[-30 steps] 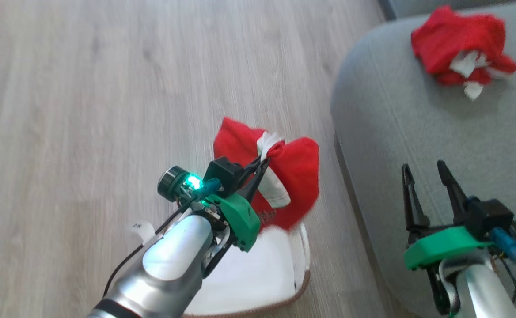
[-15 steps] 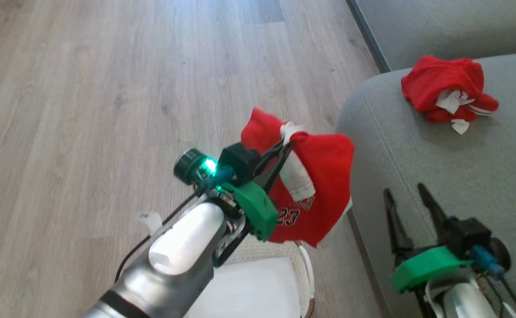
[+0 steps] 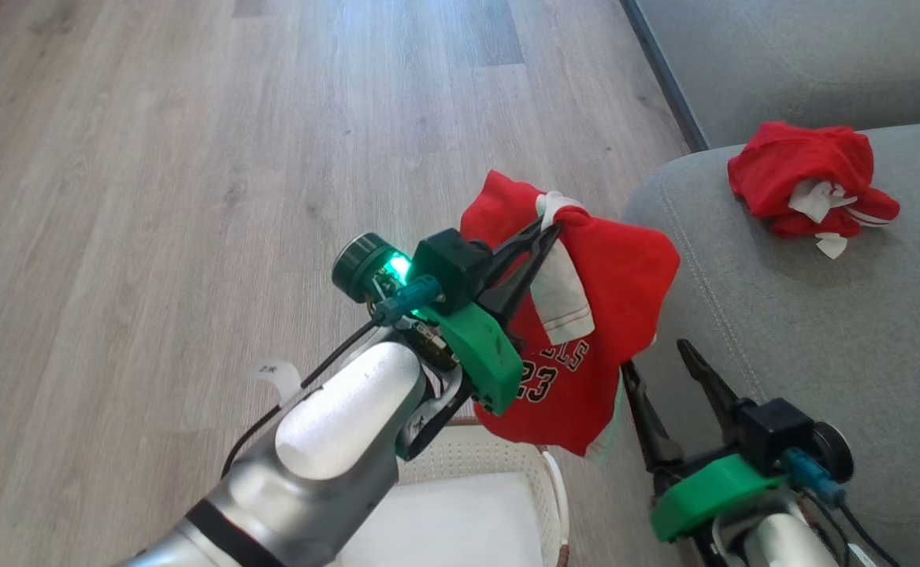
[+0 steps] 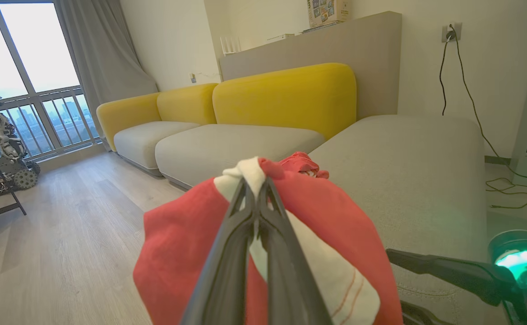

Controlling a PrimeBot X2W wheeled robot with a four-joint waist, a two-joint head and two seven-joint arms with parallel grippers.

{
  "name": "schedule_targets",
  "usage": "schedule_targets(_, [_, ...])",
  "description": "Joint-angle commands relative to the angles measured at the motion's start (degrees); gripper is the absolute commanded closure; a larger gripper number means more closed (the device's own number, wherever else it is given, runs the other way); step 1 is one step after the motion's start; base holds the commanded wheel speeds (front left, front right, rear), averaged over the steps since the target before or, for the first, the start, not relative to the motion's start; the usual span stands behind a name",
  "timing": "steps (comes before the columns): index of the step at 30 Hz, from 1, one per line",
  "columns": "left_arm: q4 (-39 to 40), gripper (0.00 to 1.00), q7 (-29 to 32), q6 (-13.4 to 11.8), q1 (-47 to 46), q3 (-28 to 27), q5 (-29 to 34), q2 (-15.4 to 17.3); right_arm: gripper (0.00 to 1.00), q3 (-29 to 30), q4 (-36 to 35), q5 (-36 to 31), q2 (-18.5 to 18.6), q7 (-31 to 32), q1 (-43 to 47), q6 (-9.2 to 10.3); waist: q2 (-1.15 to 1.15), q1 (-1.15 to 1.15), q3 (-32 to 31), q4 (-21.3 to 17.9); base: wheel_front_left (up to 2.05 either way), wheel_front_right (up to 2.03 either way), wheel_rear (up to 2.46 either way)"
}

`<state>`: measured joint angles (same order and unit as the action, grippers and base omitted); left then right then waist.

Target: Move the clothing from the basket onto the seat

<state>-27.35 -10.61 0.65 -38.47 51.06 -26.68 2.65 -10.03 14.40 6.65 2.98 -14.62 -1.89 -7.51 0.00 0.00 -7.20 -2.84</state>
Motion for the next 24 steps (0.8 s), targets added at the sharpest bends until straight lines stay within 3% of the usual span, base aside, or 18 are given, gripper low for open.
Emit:
schedule_targets(1, [2.07, 1.00, -0.16, -0.40, -3.88, -2.16, -0.69, 0.33, 0.00, -2.52, -3.40, 1.34, -0.11, -0.38, -3.03, 0.02, 0.00, 0.00, -0.05, 0.12, 0.00, 0.00, 0.00])
schedule_targets(9, [2.31, 1.00, -0.39, -0.68, -3.45, -1.97, -0.99, 0.73, 0.00, -7.42, -5.04, 4.53, 2.06, -0.38, -3.23, 0.02, 0.00, 0.00, 0.15, 0.33, 0.00, 0.00, 0.00])
schedule_targets(18, [3.07, 1.00, -0.43, -0.72, -3.46, -1.18, -1.36, 0.67, 0.00, -11.98, -0.92, 9.05, 5.17, -0.38, -8.57, 0.02, 0.00, 0.00, 0.68, 1.63, 0.00, 0.00, 0.00])
schedule_targets(19, [3.04, 1.00, -0.45, -0.73, -3.42, -1.11, -1.41, 0.66, 0.07, -12.61, -0.50, 9.51, 5.34, -0.38, -9.30, 0.02, 0.00, 0.00, 0.76, 1.75, 0.00, 0.00, 0.00])
schedule_targets(20, [2.97, 1.00, -0.44, -0.78, -3.33, -1.07, -1.48, 0.66, 0.52, -13.18, -0.25, 9.76, 5.50, -0.38, -10.04, 0.02, 0.00, 0.00, 0.84, 1.86, 0.00, 0.00, 0.00])
schedule_targets(23, [2.87, 1.00, -0.44, -0.98, -2.93, -0.93, -1.69, 0.74, 1.00, -14.07, 0.42, 10.04, 5.63, -0.38, -11.68, 0.02, 0.00, 0.00, 1.02, 2.12, 0.00, 0.00, 0.00])
schedule_targets(24, [2.87, 1.00, -0.44, -1.11, -2.74, -0.93, -1.78, 0.81, 1.00, -13.90, 0.48, 9.97, 5.52, -0.38, -12.08, 0.02, 0.00, 0.00, 1.07, 2.15, 0.00, 0.00, 0.00])
